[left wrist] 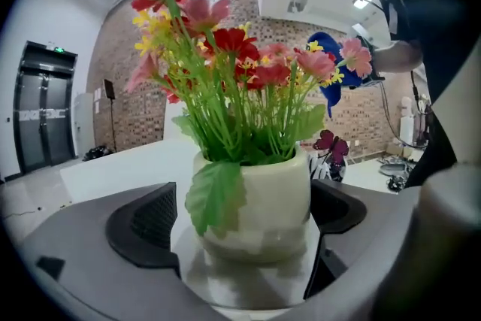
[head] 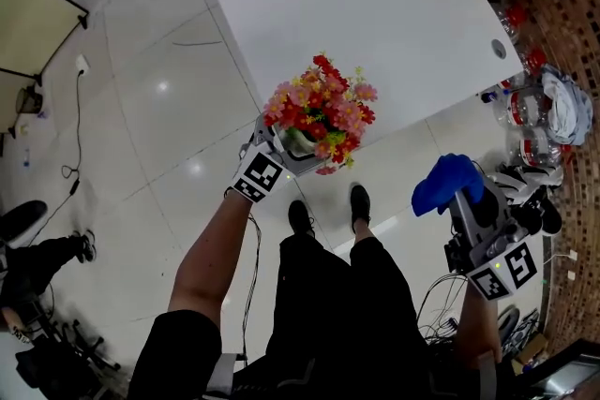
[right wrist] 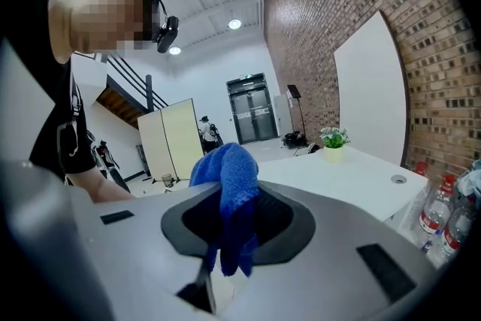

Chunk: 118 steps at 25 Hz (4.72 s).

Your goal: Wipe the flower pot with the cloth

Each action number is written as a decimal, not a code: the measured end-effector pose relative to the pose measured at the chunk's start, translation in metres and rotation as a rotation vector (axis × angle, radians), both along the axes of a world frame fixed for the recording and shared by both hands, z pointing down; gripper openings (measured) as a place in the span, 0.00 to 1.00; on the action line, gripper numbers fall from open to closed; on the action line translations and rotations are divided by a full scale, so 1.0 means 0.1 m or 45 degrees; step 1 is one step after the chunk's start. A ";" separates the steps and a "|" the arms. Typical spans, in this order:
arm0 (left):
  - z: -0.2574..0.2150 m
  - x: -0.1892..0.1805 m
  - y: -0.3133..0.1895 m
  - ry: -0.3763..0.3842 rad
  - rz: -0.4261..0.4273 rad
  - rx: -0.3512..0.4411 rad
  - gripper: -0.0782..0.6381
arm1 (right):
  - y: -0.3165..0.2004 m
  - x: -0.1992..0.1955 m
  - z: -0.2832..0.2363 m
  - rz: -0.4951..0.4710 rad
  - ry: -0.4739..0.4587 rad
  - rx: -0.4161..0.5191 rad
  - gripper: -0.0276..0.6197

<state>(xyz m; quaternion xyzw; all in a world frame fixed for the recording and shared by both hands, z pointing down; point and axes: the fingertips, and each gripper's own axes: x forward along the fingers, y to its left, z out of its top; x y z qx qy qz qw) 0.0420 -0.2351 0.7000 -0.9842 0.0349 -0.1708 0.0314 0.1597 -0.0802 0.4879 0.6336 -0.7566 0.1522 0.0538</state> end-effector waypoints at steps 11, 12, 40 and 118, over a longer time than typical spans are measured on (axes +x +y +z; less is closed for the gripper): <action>0.00 -0.13 0.08 0.010 -0.037 0.006 0.77 | -0.10 -0.04 0.02 -0.099 -0.013 -0.007 0.15; -0.01 -0.17 0.10 0.016 -0.046 0.006 0.77 | -0.11 -0.06 0.00 -0.106 -0.018 -0.002 0.15; -0.10 -0.06 0.19 0.166 0.049 0.011 0.86 | -0.36 -0.23 0.28 -0.199 -0.053 -0.078 0.15; -4.31 -0.49 0.32 0.499 -0.427 0.012 0.92 | -0.46 -1.34 -2.60 -0.930 0.001 0.439 0.15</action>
